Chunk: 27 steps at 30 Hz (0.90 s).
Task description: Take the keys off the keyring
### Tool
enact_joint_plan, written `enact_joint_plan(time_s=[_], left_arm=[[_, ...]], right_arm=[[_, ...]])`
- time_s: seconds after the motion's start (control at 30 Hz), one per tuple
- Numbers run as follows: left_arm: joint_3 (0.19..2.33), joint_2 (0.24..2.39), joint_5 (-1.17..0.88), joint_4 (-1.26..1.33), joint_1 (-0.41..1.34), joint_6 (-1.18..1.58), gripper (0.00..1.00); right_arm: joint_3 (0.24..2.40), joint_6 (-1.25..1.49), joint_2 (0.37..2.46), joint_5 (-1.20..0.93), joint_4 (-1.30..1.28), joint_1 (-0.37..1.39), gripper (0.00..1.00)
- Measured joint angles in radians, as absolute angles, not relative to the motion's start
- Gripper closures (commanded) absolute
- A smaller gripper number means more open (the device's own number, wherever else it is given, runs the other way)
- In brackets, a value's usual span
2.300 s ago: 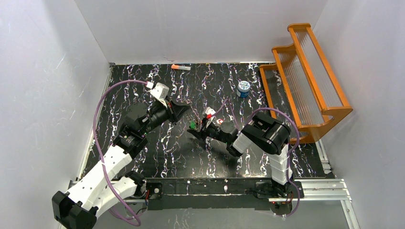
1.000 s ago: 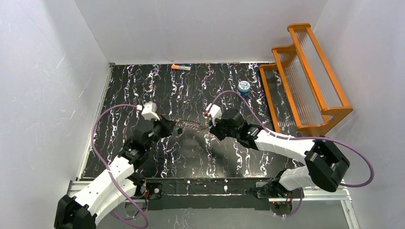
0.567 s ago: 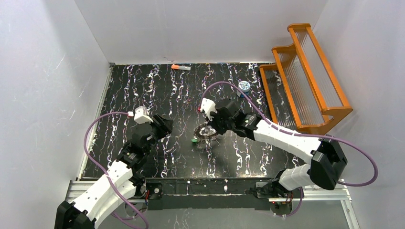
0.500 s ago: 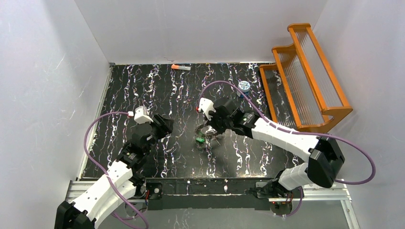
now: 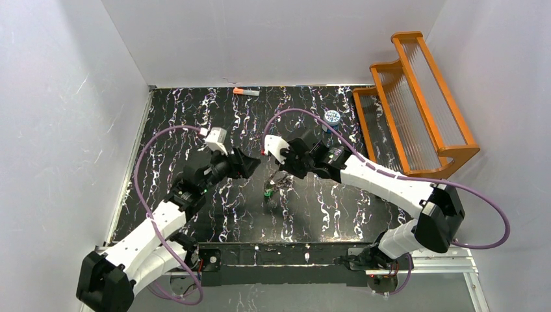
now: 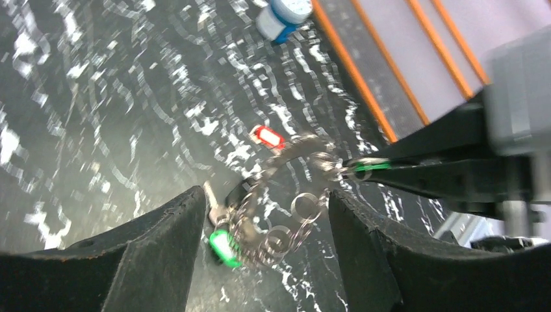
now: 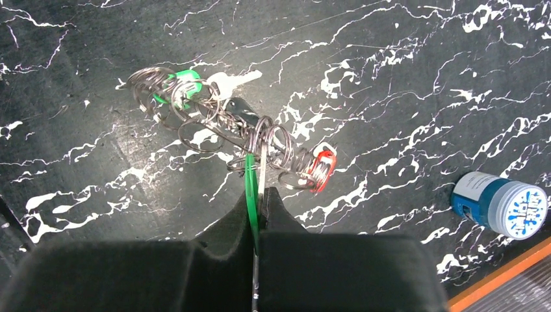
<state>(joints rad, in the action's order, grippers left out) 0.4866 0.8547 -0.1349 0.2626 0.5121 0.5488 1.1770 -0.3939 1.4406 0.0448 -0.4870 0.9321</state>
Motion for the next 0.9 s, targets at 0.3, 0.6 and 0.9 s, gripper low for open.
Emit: enact_joint_plan(time_s=[0.3,0.6,0.9], left_arm=[[0.711,1.007,-0.447,0.266,0.512,0.322,0.44],[0.726,1.074,-0.686,0.184,0.512,0.068,0.44],[0.768,1.103,-0.812,0.181,0.512,-0.044,0.54]], right_arm=[[1.189,-0.464,1.41,0.027,-0.514,0.944,0.99],[1.163,-0.505,1.325,0.019,-0.487,0.956,0.99],[1.113,-0.505,1.28,-0.022,-0.427,0.957,0.99]])
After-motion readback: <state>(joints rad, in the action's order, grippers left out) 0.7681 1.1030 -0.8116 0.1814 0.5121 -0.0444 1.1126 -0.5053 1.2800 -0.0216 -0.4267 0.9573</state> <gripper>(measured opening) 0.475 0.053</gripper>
